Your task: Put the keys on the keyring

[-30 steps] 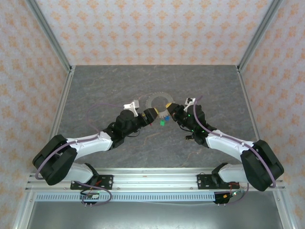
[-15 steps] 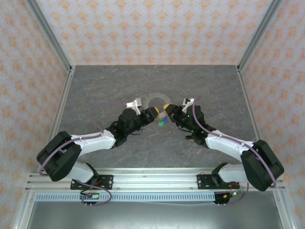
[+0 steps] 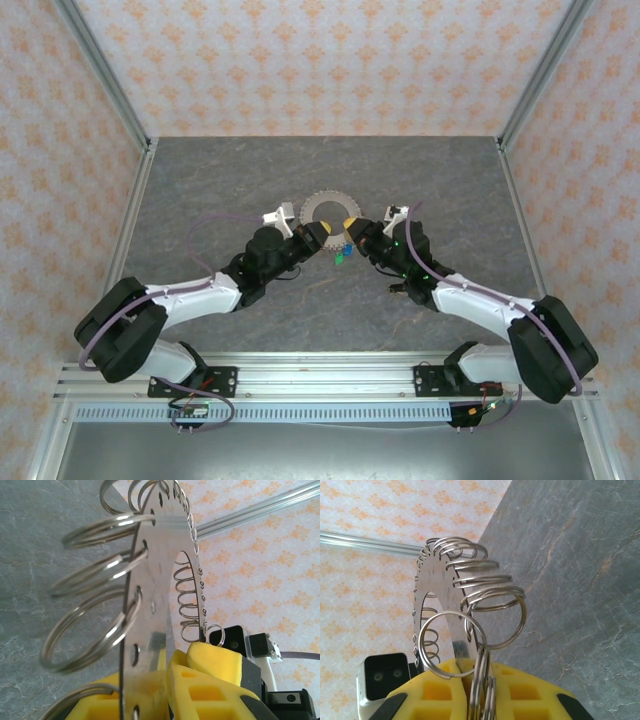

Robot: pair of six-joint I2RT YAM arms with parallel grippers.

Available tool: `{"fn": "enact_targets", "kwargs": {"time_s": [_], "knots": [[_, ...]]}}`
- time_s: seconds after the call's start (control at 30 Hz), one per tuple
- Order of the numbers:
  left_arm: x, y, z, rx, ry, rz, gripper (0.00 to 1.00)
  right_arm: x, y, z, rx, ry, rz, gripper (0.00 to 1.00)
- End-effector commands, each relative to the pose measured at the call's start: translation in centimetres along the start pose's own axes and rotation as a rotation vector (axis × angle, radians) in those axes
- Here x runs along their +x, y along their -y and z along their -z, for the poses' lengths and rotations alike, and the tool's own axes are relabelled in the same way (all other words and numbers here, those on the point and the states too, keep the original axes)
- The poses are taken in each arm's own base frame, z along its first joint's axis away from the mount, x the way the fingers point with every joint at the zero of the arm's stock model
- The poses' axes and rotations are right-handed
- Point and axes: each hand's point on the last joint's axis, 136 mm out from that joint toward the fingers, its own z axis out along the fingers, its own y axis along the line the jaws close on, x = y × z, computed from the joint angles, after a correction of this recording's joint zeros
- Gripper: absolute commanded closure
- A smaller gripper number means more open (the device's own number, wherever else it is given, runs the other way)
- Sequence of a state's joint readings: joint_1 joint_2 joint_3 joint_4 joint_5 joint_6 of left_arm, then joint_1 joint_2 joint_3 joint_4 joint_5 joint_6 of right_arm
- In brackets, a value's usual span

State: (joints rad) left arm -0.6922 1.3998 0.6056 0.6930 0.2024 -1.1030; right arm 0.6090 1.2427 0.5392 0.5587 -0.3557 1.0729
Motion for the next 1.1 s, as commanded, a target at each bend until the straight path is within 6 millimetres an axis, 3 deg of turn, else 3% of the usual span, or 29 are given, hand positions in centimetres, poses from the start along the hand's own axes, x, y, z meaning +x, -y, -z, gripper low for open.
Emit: {"fn": "enact_targets", "kwargs": {"time_s": [0.0,0.13,0.3,0.4,0.5,0.6,0.73,0.83,1.0,1.07], "knots": [[-0.3,0.1,0.7,-0.026,0.015,-0.088,1.0,1.5,-1.1,0.9,-0.032,-0.048,0.067,0.85],[-0.5,0.2,1.3,-0.037,0.017,-0.113,1.0,1.1,-1.8,1.7,-0.042,-0.031,0.094,0.76],[-0.5,0.8,2.7,-0.045,-0.002,-0.175,1.0,-0.5,-1.7,3.5,0.036,0.052,0.206,0.44],[-0.4,1.2,3.8,-0.066,-0.036,-0.255,1.0,-2.2,-2.3,5.1,0.092,0.124,0.335,0.33],[-0.3,1.3,5.0,-0.097,-0.085,-0.344,1.0,-4.3,-3.4,6.5,0.15,0.202,0.469,0.28],[-0.7,1.4,6.0,-0.079,-0.113,-0.373,1.0,-5.1,-4.4,6.9,0.15,0.217,0.606,0.28],[-1.5,1.2,7.3,-0.038,-0.127,-0.37,1.0,-3.9,-6.8,6.4,0.02,0.183,0.825,0.31],[-1.8,0.7,8.0,-0.007,-0.147,-0.354,1.0,-2.1,-7.2,5.6,-0.059,0.109,0.98,0.35],[-1.8,0.8,8.5,0.058,-0.181,-0.367,1.0,3.6,-6.0,4.3,-0.237,-0.096,1.308,0.54],[-2.1,0.6,8.6,0.048,-0.175,-0.384,1.0,5.8,-5.9,4.3,-0.302,-0.106,1.43,0.56]]}}
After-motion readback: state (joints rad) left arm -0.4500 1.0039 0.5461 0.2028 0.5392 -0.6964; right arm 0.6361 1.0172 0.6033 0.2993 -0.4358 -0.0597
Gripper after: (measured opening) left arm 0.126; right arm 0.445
